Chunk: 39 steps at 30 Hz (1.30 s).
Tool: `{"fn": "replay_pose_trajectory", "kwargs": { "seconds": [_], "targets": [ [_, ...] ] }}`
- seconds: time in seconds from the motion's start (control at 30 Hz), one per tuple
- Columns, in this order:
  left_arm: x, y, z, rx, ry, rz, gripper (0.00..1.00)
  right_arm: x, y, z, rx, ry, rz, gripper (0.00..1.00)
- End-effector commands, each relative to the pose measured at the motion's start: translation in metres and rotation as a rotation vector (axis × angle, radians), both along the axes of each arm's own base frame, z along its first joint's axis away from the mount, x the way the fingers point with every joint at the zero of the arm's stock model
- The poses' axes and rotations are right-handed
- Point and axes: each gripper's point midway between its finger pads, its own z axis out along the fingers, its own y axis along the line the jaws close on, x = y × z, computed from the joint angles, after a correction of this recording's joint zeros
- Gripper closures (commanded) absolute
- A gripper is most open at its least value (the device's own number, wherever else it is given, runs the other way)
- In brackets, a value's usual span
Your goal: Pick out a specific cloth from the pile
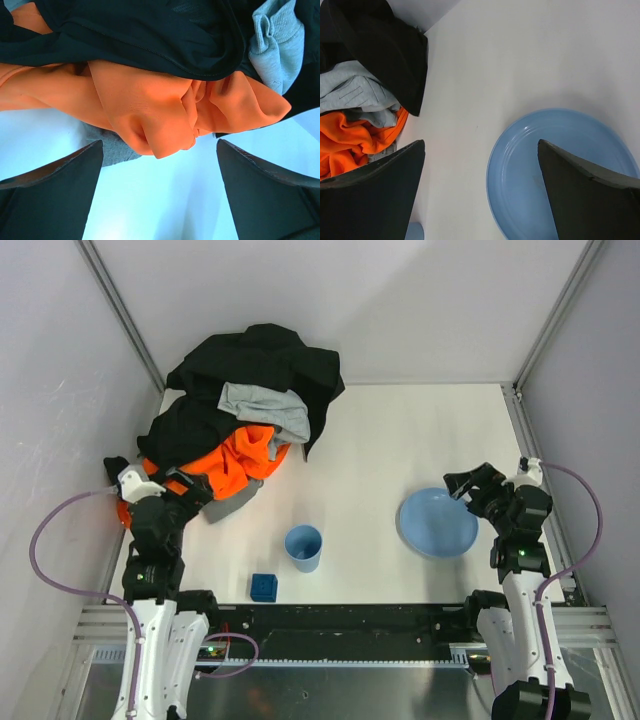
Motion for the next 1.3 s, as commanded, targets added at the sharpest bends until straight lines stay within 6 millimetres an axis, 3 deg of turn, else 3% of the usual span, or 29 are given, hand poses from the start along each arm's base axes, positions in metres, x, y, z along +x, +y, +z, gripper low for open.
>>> {"fn": "replay_pose_trajectory", "kwargs": {
  "seconds": [0.0,0.33,0.53,0.73,1.03,1.27],
  "targets": [
    [-0.005,0.004,0.019,-0.036,-0.069,0.049,0.00,-0.001,0.006,0.024,0.019,-0.047,0.028,0.01],
    [-0.004,-0.022,0.029,-0.010,-0.060,-0.127,0.00,-0.011,-0.004,0.053,-0.014,-0.153,-0.032,0.01],
    [0.011,-0.048,0.026,0.034,0.030,-0.321,0.00,-0.005,0.006,0.032,0.034,-0.032,0.036,0.01],
    [0.022,-0.055,0.025,0.018,0.139,-0.383,0.00,-0.002,0.010,0.022,0.010,0.012,0.062,0.01],
    [0.028,-0.072,0.022,0.032,0.314,-0.450,0.00,-0.002,0.065,0.004,-0.112,0.085,0.182,0.01],
    [0.028,-0.094,0.011,0.205,0.458,-0.496,0.00,-0.003,0.099,-0.002,-0.263,0.115,0.206,0.01]
  ]
}}
